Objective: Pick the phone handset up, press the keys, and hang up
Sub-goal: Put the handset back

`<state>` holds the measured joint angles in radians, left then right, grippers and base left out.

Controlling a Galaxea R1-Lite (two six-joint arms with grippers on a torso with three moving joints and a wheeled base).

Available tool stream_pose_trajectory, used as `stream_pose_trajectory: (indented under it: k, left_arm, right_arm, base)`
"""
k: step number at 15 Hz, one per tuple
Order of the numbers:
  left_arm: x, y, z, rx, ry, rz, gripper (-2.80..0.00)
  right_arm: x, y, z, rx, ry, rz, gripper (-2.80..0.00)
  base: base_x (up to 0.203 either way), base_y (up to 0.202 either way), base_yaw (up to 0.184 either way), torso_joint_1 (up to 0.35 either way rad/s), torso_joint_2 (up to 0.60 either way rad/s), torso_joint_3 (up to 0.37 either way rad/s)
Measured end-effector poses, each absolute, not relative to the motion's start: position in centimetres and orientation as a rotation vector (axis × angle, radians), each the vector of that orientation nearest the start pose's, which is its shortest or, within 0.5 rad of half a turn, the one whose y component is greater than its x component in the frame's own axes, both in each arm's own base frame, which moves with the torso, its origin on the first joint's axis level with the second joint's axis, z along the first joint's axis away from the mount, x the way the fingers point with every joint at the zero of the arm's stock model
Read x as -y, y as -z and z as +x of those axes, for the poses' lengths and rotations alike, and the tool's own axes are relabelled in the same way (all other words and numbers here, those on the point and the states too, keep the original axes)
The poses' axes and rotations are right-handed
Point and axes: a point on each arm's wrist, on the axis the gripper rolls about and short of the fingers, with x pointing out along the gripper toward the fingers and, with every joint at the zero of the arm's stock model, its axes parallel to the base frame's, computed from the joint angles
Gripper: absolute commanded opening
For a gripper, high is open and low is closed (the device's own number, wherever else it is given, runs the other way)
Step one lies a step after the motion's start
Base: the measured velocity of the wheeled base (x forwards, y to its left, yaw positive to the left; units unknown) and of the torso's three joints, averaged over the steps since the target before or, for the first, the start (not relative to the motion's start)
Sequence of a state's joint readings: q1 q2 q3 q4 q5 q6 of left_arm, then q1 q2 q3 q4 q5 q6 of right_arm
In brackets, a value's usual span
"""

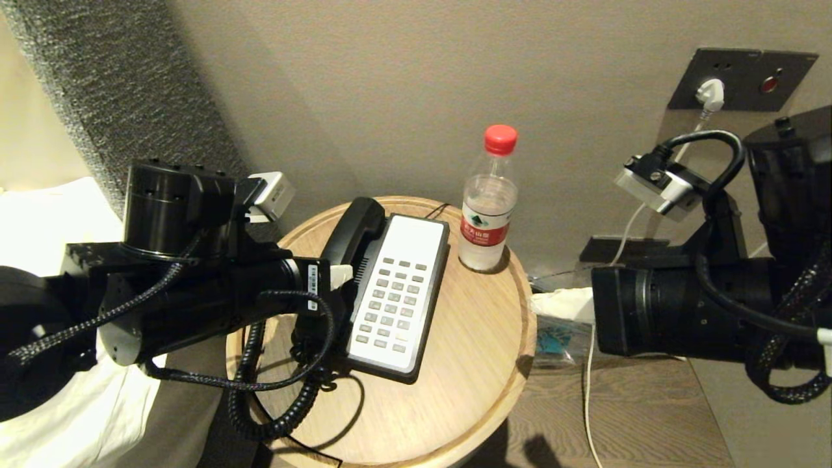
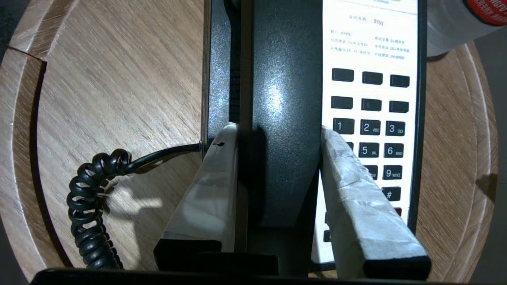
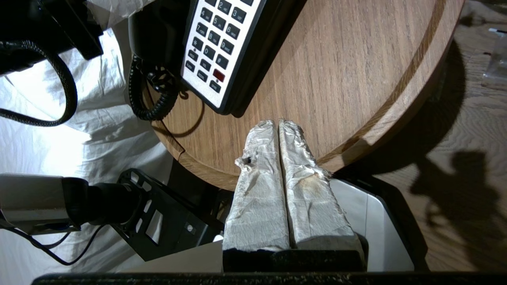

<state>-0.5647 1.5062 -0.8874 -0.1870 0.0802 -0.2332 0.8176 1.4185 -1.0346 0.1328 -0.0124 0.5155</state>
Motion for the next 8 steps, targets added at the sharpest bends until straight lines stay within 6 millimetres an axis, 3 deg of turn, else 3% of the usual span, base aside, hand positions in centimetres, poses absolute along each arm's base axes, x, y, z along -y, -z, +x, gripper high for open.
stream_pose_trajectory:
  k: [5, 6, 8]
  left_arm:
    - [13.92, -21.5, 22.25, -0.471, 0.429, -0.082, -2.8]
    - [13.94, -21.38, 22.26, -0.471, 0.432, -0.069, 0.0]
    - [13.98, -21.11, 22.32, -0.479, 0.432, -0.058, 0.0]
  right_arm:
    - [-16.94, -24.94, 16.0, -0.672, -0.637, 0.264, -2.8]
    - [-16.93, -24.94, 16.0, -0.672, -0.637, 0.264, -2.8]
    - [-16.93, -24.91, 16.0, -0.672, -0.636, 0.263, -2.8]
  base:
    - [0.0, 0.0, 0.0, 0.0, 0.0, 0.0]
    - [0.0, 0.0, 0.0, 0.0, 0.0, 0.0]
    - [0.0, 0.0, 0.0, 0.0, 0.0, 0.0]
